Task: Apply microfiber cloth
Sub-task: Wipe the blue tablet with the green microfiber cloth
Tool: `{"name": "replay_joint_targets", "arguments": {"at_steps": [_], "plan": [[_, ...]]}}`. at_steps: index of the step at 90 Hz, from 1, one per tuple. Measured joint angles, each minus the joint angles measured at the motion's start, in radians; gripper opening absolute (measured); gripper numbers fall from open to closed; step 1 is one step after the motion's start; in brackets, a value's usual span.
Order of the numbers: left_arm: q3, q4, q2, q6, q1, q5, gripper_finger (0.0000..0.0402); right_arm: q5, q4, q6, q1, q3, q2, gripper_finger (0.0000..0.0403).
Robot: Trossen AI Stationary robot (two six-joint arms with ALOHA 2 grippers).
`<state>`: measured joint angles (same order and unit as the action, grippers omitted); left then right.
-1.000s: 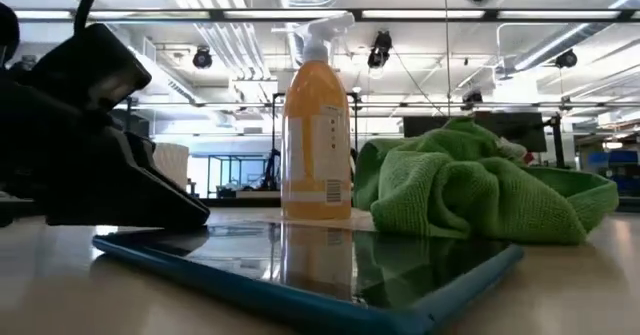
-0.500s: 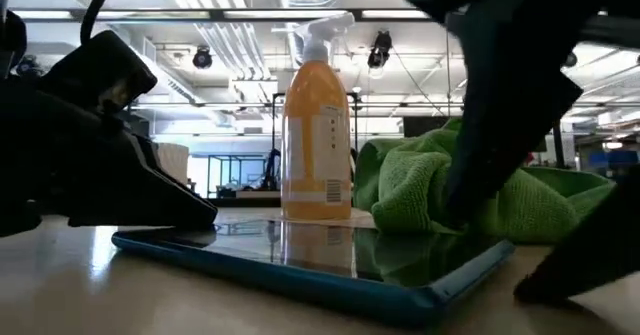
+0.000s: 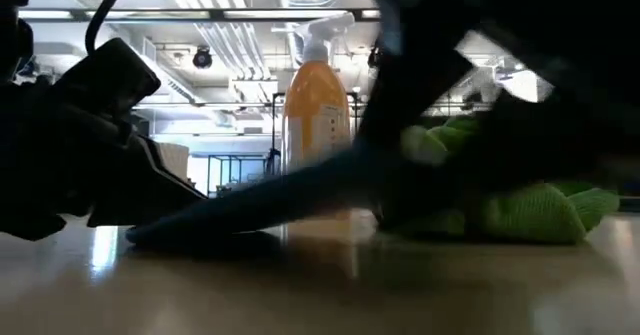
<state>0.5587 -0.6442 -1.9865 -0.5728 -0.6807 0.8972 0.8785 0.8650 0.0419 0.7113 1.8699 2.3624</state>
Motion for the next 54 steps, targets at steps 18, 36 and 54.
{"name": "replay_joint_targets", "arguments": {"at_steps": [18,36,54], "plan": [[0.002,-0.008,0.0,0.018,-0.001,-0.01,0.0098,0.023,0.039,0.008,0.006,0.065,-0.006,0.0121],[0.001,0.008,0.089,0.261,-0.003,-0.03,0.0098,0.021,0.089,0.0,0.0,0.149,-0.01,0.0104],[-0.001,0.053,0.264,0.421,-0.004,-0.055,0.0098,-0.046,0.146,-0.13,-0.029,0.235,-0.015,0.0066]]}}
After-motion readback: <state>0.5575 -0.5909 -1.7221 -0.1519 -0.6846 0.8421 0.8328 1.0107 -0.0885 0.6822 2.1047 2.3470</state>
